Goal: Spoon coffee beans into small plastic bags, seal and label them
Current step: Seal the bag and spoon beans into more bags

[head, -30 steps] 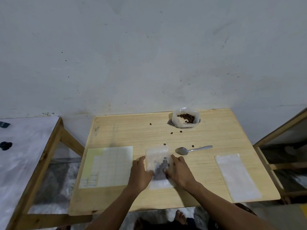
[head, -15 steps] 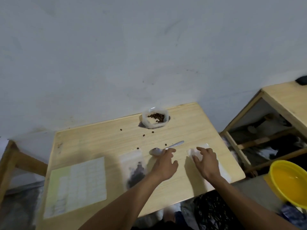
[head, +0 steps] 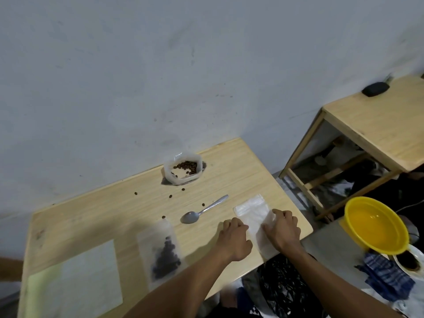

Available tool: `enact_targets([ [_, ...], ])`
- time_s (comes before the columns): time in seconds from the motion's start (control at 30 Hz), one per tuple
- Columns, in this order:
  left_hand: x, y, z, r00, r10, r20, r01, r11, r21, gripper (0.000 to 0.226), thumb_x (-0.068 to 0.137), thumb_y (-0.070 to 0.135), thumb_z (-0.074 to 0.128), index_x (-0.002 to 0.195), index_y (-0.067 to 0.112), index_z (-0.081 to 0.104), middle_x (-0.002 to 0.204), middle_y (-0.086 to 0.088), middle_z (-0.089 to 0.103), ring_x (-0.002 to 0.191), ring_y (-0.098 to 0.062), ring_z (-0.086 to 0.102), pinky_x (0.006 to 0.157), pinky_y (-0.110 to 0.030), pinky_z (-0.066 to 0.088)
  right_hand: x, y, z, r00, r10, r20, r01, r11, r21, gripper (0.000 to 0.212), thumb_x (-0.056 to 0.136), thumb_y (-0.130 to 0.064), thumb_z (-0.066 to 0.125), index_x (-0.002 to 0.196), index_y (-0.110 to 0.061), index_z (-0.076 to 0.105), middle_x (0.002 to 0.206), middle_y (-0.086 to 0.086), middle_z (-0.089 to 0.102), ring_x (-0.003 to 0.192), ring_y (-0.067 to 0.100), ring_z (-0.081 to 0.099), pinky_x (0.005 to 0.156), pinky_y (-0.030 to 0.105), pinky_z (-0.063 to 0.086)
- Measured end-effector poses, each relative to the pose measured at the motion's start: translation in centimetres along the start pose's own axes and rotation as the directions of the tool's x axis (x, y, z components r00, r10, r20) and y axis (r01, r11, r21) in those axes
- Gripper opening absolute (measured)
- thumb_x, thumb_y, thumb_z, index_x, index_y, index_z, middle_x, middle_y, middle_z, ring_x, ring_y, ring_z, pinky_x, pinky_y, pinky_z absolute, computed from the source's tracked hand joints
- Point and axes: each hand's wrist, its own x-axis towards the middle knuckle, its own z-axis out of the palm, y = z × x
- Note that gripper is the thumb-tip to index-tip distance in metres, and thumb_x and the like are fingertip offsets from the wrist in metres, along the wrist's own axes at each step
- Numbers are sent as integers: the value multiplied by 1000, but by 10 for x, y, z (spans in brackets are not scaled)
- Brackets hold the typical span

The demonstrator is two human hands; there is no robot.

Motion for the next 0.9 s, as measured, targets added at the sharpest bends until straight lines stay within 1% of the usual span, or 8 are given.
enact_targets([
  [0.13,0,-1,-1,1000,3,4,-3,1000,-11,56,95,33,48,147,16,40,146,-4,33,136,-31,25,113,-40,28,-2,-4,-3,999,-5,-54,9,997,71,49,90,-40,62,131,-21,44,132,6,47,124,28,41,100,45,36],
  [0.27,-1,-3,-4,1000,-21,-17,19,994,-111,53,95,32,50,145,17,44,147,0,36,137,-25,27,114,-34,26,4,-9,-11,998,5,-68,12,967,255,26,90,-38,63,104,-24,45,102,0,62,102,28,56,90,43,37],
  [0.43,-4,-13,-15,997,-64,-32,54,966,-255,50,95,29,52,144,20,47,148,-4,41,138,-22,36,116,-30,27,10,-26,-26,996,-35,-82,53,973,226,17,93,-36,60,83,-26,50,80,-6,62,84,21,57,79,36,27],
  [0.53,-10,-18,-24,983,-140,-115,80,905,-418,48,94,26,55,141,21,49,143,-1,48,132,-18,46,109,-25,35,8,-40,-32,992,-101,-76,117,961,251,17,92,-34,60,79,-25,53,79,-9,61,84,18,55,79,38,33],
  [0.6,-13,-20,-33,960,-227,-166,83,791,-606,42,94,23,56,136,23,53,134,1,56,119,-14,55,94,-22,42,5,-51,-35,976,-216,-12,203,893,402,12,93,-26,60,83,-21,55,79,-3,62,77,20,57,76,45,45],
  [0.7,-21,-26,-57,904,-403,-140,62,448,-892,28,96,25,55,123,22,57,116,-3,63,92,-16,61,76,-29,50,-7,-75,-41,915,-403,18,332,777,535,13,97,-13,53,97,-22,62,87,7,66,80,25,63,77,40,53],
  [0.83,-44,-37,-94,877,-477,-67,-83,-14,-996,27,98,35,57,113,13,57,113,-8,64,96,-25,68,75,-36,58,-26,-113,-40,806,-592,15,475,661,580,24,100,-12,51,113,-25,66,104,-6,69,86,10,62,79,24,51],
  [0.9,-59,-43,-110,877,-476,-63,-151,-149,-977,37,97,38,59,116,6,56,115,-11,65,100,-29,69,76,-39,60,-36,-129,-36,762,-647,36,504,627,595,27,98,-8,51,115,-24,64,115,-13,66,94,7,62,80,23,50],
])
